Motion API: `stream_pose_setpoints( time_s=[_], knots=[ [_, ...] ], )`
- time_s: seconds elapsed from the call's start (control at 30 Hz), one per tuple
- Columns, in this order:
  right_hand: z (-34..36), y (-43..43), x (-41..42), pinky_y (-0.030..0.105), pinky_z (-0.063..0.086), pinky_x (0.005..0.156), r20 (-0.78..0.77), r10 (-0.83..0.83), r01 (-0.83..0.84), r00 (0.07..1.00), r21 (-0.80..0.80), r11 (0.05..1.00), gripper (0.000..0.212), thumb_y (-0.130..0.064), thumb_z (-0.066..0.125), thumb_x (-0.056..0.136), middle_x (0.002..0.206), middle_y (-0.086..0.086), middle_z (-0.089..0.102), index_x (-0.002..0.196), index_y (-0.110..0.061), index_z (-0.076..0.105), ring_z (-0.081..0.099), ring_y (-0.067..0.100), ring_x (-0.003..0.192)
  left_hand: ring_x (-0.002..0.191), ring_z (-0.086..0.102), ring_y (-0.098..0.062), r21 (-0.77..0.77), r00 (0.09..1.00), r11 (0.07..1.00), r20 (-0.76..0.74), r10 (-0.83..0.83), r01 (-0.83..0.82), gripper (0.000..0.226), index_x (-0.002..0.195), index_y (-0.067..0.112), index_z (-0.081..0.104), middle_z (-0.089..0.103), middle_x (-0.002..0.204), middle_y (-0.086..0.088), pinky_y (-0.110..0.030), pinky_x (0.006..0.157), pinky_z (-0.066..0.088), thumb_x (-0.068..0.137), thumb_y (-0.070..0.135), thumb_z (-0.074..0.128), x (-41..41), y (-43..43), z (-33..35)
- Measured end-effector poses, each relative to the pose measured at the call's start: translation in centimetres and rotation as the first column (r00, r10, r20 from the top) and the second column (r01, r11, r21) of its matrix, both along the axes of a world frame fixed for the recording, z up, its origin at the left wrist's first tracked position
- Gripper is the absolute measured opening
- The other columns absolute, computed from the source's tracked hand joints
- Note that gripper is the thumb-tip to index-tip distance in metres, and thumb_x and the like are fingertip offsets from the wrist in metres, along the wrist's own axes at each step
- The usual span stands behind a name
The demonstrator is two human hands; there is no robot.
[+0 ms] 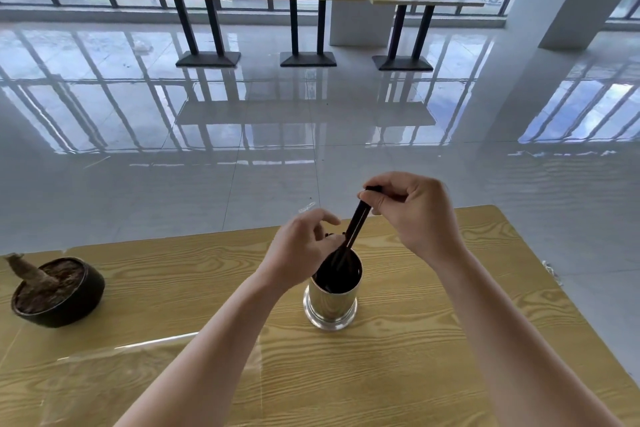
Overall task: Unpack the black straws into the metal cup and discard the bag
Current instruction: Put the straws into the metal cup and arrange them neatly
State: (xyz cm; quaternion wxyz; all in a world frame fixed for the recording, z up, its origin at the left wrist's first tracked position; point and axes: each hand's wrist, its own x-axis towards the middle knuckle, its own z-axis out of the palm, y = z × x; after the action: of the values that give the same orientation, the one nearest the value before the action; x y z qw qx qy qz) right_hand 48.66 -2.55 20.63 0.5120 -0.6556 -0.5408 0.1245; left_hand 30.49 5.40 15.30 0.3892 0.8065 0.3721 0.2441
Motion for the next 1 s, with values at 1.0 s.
stream_pose_setpoints(
  time_s=[1.0],
  knots=[
    [-10.9,1.8,-1.4,0.01,0.042,0.061,0.197,-0.053,0.127,0.979,-0.386,0.914,0.004,-0.02,0.079,0.084,0.076,-0.013,0.071,0.087,-0.022,0.076,0.065,0.005,0.072,0.066,0.064,-0.005,-0.153,0.927,0.914,-0.09,0.365,-0.375,0.006,0.078,0.027,0.075,0.068,0.066,0.013,-0.022,0.062,0.049,0.083,0.028,0.078,-0.4,-2.4,-6.3]
  ],
)
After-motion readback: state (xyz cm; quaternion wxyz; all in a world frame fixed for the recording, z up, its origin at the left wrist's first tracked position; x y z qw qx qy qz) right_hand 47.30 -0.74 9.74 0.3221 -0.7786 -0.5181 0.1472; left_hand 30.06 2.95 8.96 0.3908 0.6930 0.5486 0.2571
